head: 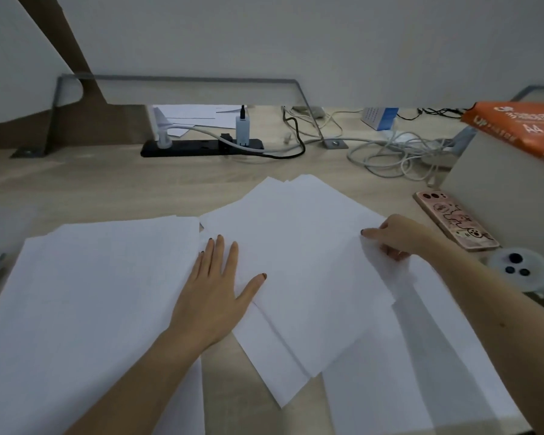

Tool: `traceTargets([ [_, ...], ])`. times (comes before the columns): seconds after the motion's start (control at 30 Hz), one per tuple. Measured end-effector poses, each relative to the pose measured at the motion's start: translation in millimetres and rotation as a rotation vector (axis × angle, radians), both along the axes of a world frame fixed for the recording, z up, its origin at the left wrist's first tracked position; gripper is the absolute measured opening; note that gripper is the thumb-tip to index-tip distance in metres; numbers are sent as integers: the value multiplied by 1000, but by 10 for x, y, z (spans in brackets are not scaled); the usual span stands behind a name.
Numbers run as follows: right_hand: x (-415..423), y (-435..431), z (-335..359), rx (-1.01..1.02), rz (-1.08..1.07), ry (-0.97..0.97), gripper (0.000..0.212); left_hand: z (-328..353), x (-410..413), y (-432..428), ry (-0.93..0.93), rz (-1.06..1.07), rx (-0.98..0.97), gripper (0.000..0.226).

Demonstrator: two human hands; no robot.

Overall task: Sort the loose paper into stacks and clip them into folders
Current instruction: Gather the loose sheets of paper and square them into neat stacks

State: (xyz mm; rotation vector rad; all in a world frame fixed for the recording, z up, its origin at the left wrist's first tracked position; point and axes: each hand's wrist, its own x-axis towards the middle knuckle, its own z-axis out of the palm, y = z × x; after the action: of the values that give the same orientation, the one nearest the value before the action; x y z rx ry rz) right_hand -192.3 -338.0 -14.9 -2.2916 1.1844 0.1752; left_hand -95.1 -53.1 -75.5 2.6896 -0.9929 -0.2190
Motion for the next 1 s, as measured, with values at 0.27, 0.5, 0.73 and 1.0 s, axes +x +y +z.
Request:
traceTargets([
  [0.27, -123, 246, -34, 40, 53, -129, 23, -7, 2, 11, 21, -7, -3, 85],
  [0.5, -469, 64, -82, -81, -263, -84, 61, -15, 2, 6, 14, -1, -5, 79],
  [0.73, -1036, 408, 42, 343, -322, -290, 15, -24, -4, 5, -26, 14, 23, 79],
  [1.0, -1031, 504, -57, -1, -296, -367, 32, -38, -1, 0, -28, 1, 41, 78],
])
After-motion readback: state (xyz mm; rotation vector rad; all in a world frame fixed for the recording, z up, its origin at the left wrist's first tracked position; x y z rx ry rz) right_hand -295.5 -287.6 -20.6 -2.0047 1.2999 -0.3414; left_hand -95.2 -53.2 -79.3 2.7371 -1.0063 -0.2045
